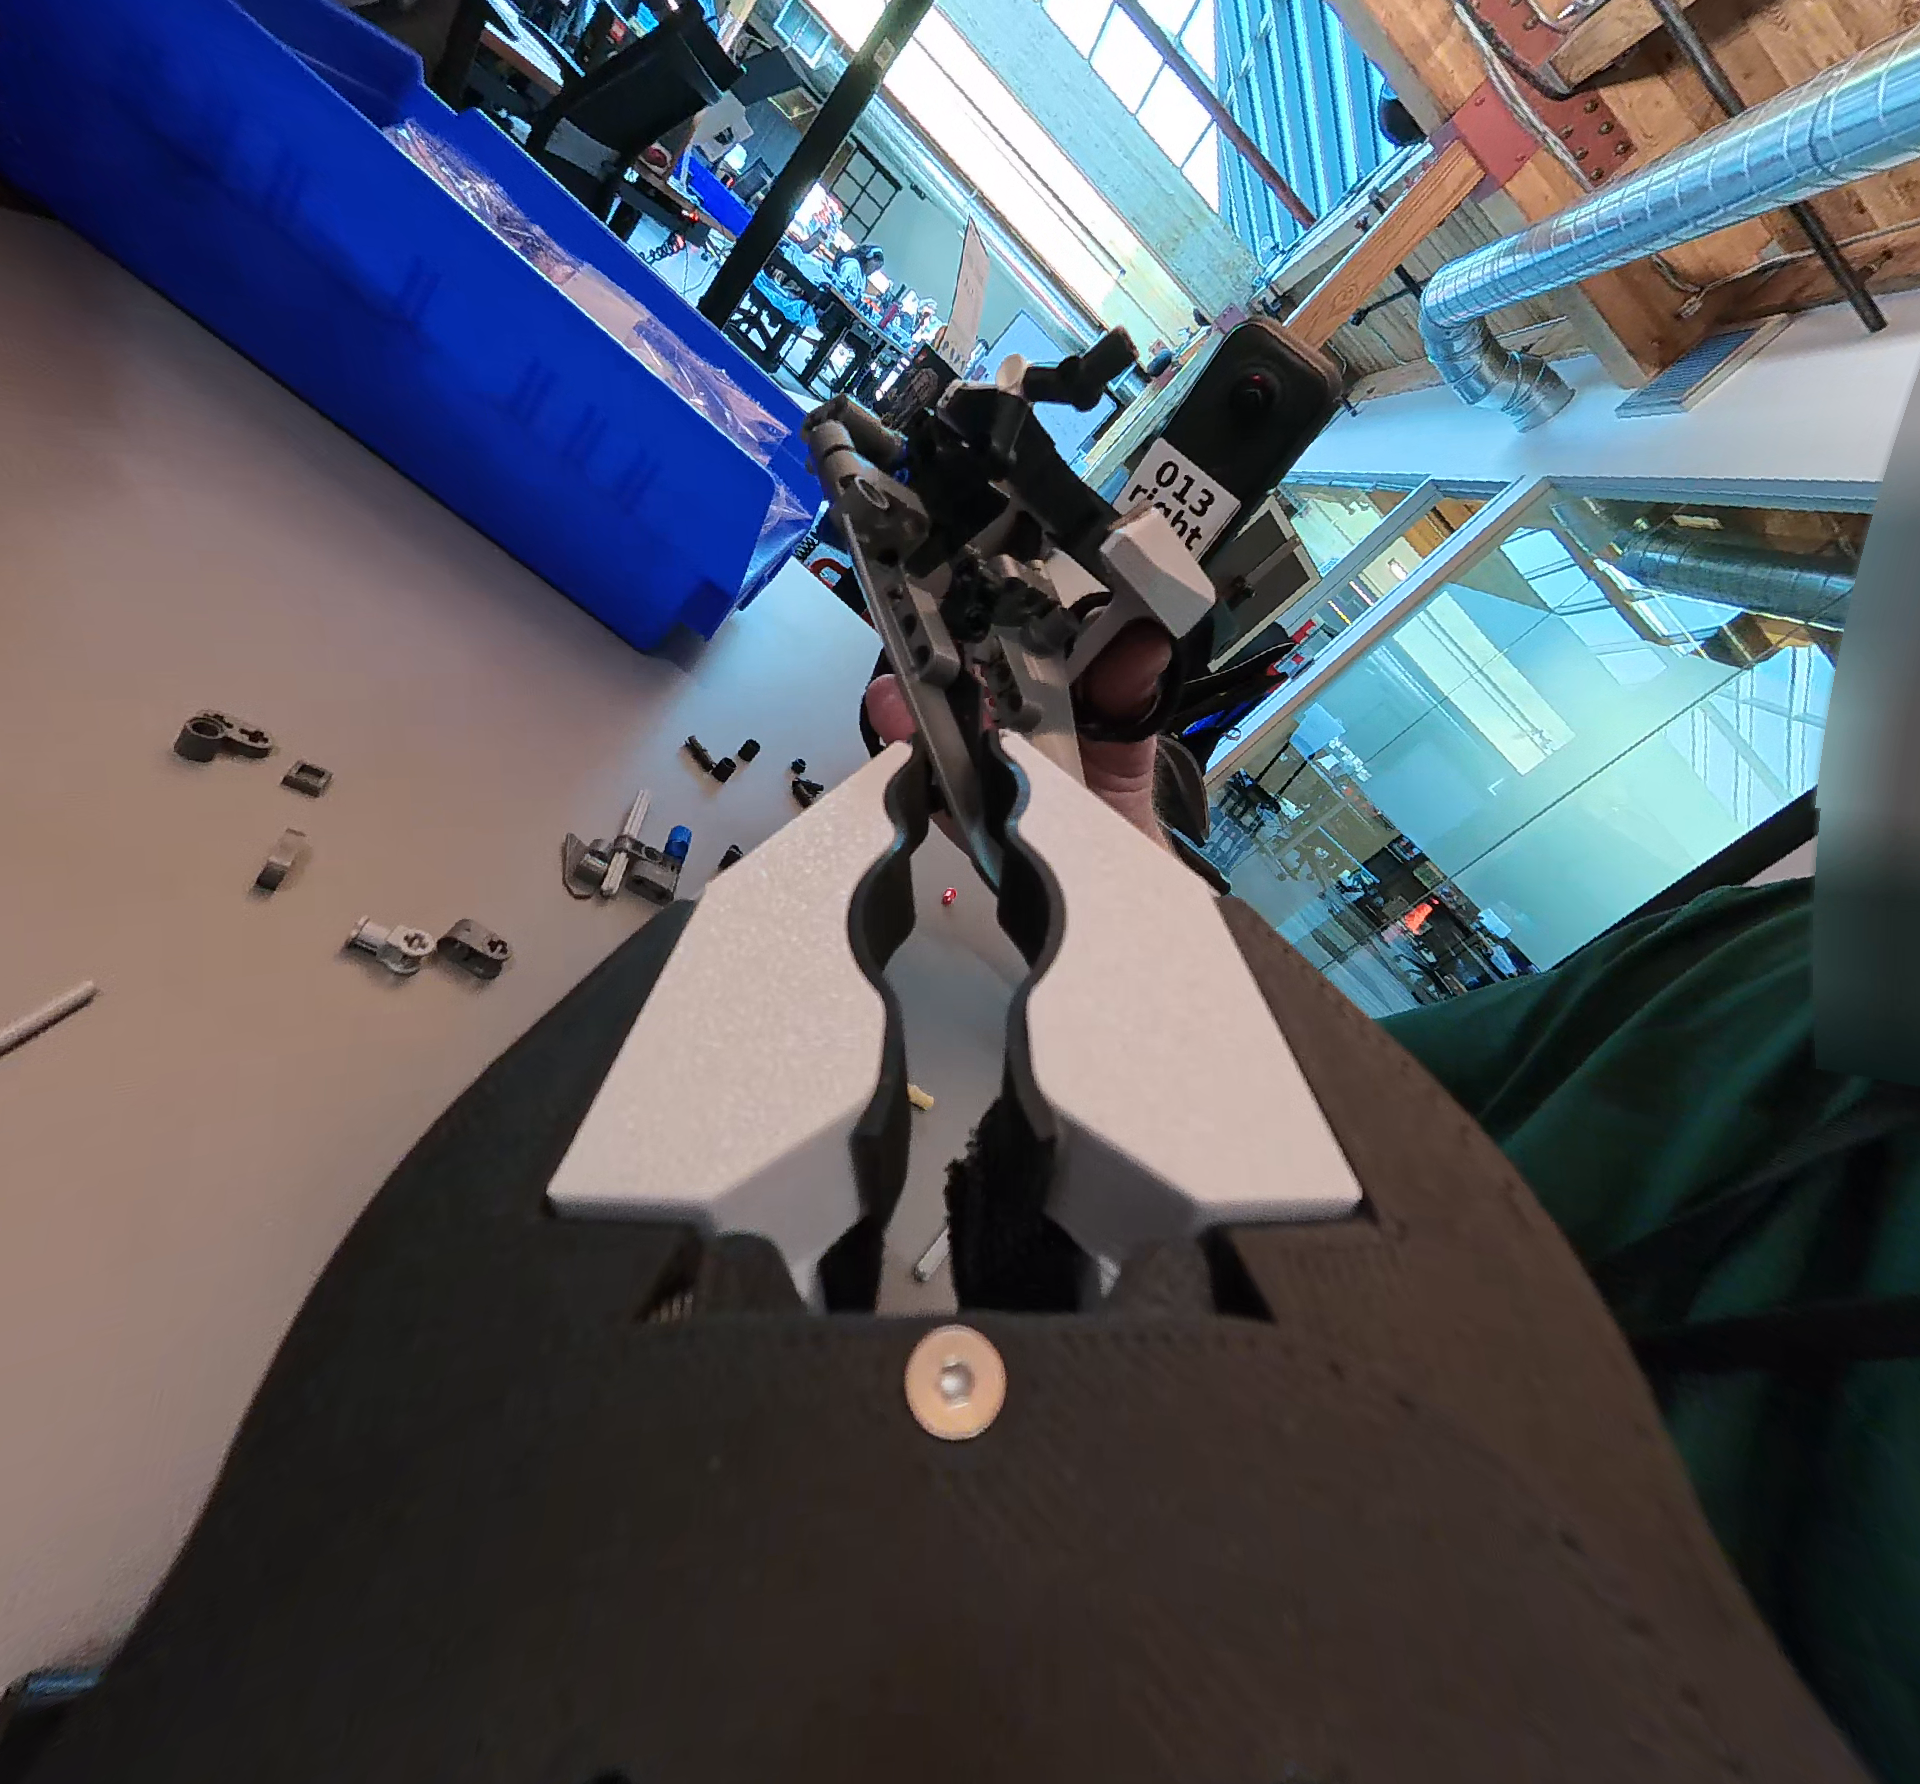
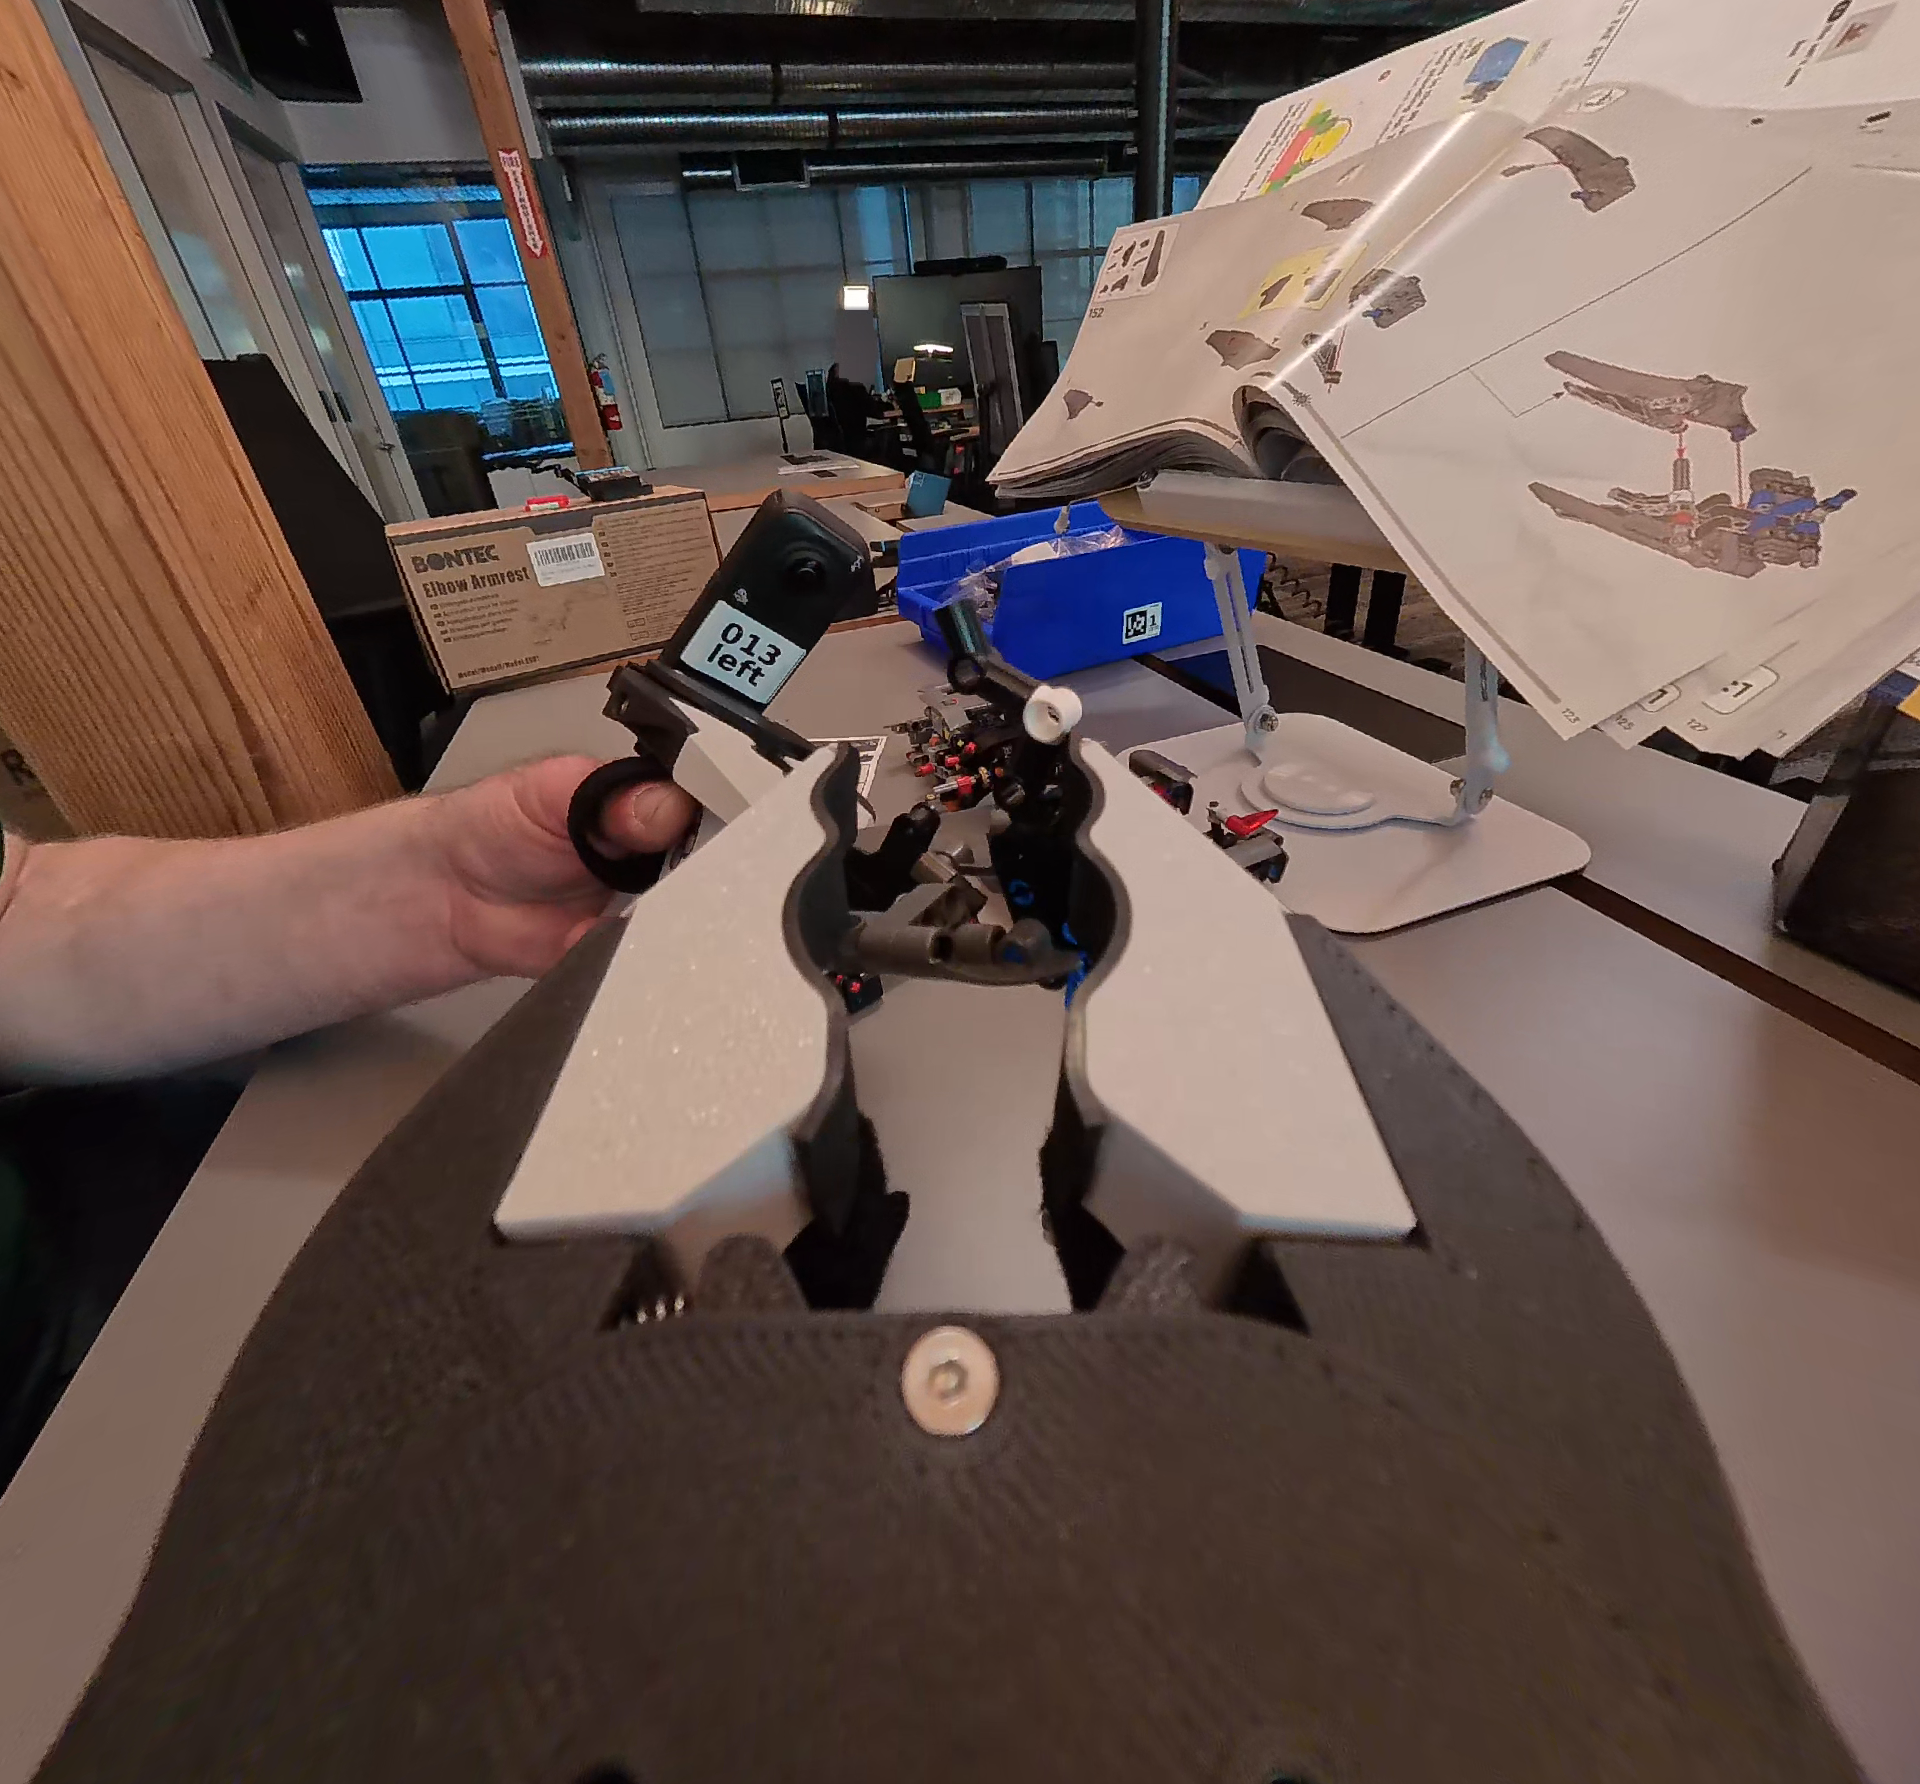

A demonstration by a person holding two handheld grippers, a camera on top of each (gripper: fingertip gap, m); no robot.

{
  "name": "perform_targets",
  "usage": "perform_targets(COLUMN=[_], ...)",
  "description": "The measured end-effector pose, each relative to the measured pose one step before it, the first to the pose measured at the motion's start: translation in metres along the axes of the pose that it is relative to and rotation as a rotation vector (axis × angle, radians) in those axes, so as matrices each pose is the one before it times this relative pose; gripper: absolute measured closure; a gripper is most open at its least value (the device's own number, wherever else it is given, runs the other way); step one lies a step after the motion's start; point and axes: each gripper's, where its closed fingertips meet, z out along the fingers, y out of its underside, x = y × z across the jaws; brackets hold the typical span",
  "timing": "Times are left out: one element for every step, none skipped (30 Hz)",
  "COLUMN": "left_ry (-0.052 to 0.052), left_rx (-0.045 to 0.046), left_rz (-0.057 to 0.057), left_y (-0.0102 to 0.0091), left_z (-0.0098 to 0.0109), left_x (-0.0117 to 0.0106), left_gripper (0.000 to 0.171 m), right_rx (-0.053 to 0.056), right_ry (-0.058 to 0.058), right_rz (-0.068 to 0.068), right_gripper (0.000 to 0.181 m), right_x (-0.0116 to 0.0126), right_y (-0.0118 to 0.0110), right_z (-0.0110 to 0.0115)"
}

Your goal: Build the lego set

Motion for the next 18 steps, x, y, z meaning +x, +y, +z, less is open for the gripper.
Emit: perform_targets(left_ry=[-0.0011, -0.0015, -0.0012, -0.0005, 0.0, 0.0, -0.0009, -0.0006, -0.001, -0.0008, 0.0003, 0.0007, 0.0005, -0.0001, -0.0012, -0.001, 0.0002, -0.0001], left_rx=[-0.00069, 0.00078, -0.00046, -0.00036, 0.00067, -0.0004, 0.0009, 0.00123, 0.00035, 0.00025, 0.00058, 0.00024, 0.00006, -0.00009, 0.00016, -0.00027, -0.00064, -0.00012], left_rz=[-0.0005, 0.0006, 0.0009, -0.0001, -0.0001, -0.0004, -0.0003, -0.0007, -0.0002, -0.0001, -0.0013, -0.0007, 0.0001, -0.0002, 0.0009, 0.0008, -0.0005, -0.0008], left_y=[-0.00012, -0.00032, -0.00014, -0.00017, -0.00013, -0.00005, -0.00021, -0.0002, -0.00012, -0.00004, -0.0002, -0.00026, -0.00027, -0.00042, -0.00052, -0.00036, -0.00035, -0.00031], left_z=[0.00013, 0.00001, 0.00013, 0.00015, -0.00003, 0.00006, -0.00013, -0.00005, 0.00003, 0.00002, -0.00007, -0.00001, -0.0001, -0.00023, -0.00043, -0.00033, -0.00027, -0.00032], left_x=[-0.00008, -0.00018, -0.00001, -0.00002, 0.00012, 0.00005, -0.00018, -0.00005, -0.00006, -0.00011, 0.00001, 0.00005, 0.00008, 0.00013, 0.00001, -0.00001, 0.0002, 0.00015], left_gripper=[0.164, 0.164, 0.165, 0.164, 0.165, 0.165, 0.165, 0.164, 0.164, 0.164, 0.164, 0.164, 0.164, 0.164, 0.164, 0.164, 0.164, 0.164], right_rx=[-0.0014, 0.0, -0.0001, -0.0009, 0.0002, -0.0007, -0.0013, -0.0015, -0.001, -0.0003, -0.0003, 0.0007, 0.0001, -0.0025, -0.0021, -0.0018, -0.0021, -0.002], right_ry=[0.0014, 0.0009, -0.0005, 0.0004, 0.0006, -0.0015, 0.0006, 0.0021, 0.001, -0.0007, -0.0013, -0.0011, -0.0016, -0.0015, -0.0012, -0.003, -0.0027, -0.0026], right_rz=[-0.0004, -0.0012, -0.0017, -0.0026, -0.0028, -0.0019, -0.0013, -0.0022, -0.0023, -0.0007, 0.0003, -0.0005, -0.0026, -0.0038, -0.0043, -0.0038, -0.0031, -0.0028], right_gripper=[0.145, 0.144, 0.144, 0.144, 0.143, 0.143, 0.142, 0.142, 0.141, 0.14, 0.14, 0.139, 0.139, 0.137, 0.136, 0.135, 0.133, 0.131], right_x=[0.00032, 0.00006, -0.00018, -0.00013, -0.00018, -0.00031, -0.00002, 0.00013, 0.00008, -0.00023, -0.00017, -0.00027, -0.00046, -0.00047, -0.00051, -0.00079, -0.00071, -0.00063], right_y=[0.0002, -0.00009, -0.00016, -0.00003, -0.00019, -0.00007, 0.00011, 0.00015, 0.00017, -0.00014, -0.00006, -0.0002, -0.00018, 0.00001, 0.00006, 0.00001, 0.00006, -0.00006], right_z=[0.00008, -0.00004, 0.0, 0.00012, 0.00002, 0.00019, 0.0, 0.00017, 0.00015, 0.00008, 0.00008, 0.00001, 0.00011, 0.00021, 0.00018, 0.0002, 0.00036, 0.00033])
